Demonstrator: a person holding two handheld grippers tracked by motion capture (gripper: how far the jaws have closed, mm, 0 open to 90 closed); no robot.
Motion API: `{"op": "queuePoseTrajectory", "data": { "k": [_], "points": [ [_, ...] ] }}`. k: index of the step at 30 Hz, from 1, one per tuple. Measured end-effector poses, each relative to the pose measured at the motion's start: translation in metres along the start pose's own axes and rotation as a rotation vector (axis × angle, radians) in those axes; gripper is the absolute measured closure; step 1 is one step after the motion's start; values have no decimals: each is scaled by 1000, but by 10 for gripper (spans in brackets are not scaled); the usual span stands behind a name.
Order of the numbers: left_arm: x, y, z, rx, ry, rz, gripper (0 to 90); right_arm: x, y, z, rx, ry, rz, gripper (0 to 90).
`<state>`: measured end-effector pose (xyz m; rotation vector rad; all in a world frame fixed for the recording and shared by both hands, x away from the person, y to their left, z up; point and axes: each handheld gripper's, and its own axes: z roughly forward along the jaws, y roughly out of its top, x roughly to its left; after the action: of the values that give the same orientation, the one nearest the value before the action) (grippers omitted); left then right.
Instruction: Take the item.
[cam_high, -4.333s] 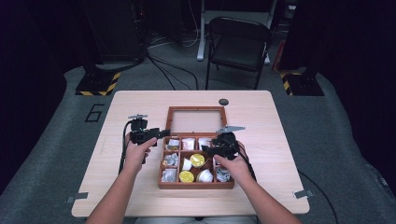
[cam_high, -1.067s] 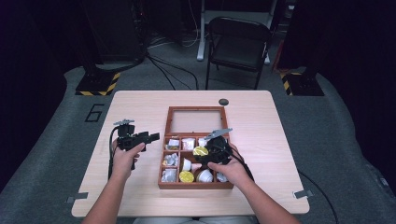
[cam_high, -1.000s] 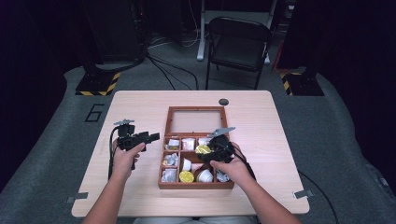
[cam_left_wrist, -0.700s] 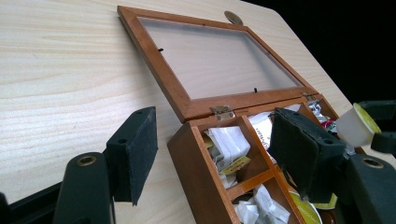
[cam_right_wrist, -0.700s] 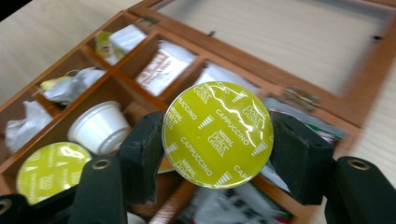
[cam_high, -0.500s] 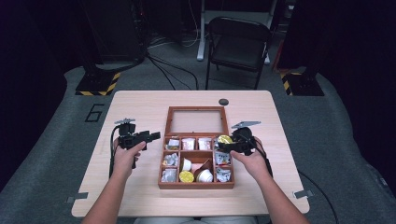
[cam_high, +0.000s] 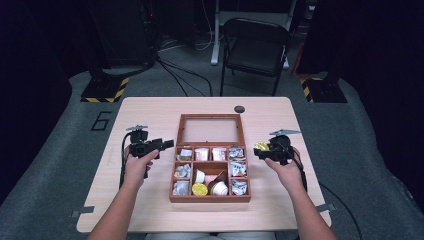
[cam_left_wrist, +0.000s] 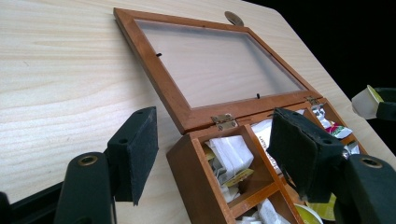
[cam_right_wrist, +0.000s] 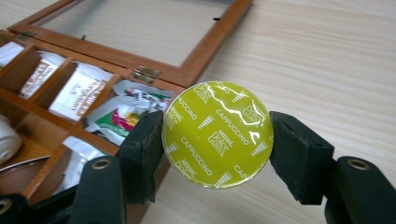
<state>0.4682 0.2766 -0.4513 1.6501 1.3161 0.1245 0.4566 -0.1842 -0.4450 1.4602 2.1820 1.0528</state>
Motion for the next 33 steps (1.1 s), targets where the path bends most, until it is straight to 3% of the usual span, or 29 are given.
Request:
{"op": "queuePoseTrajectory", "data": {
  "k": [3, 15, 33],
  "points": [
    [1, 1, 1, 8, 0, 15, 326, -7, -2, -1, 0, -17, 11, 374],
    [0, 1, 1, 4, 1, 6, 326, -23, -8, -1, -6, -64, 40, 374],
    [5, -1, -1, 7, 6, 0, 326, -60, -26, 11, 50, -214, 107, 373]
  ]
}}
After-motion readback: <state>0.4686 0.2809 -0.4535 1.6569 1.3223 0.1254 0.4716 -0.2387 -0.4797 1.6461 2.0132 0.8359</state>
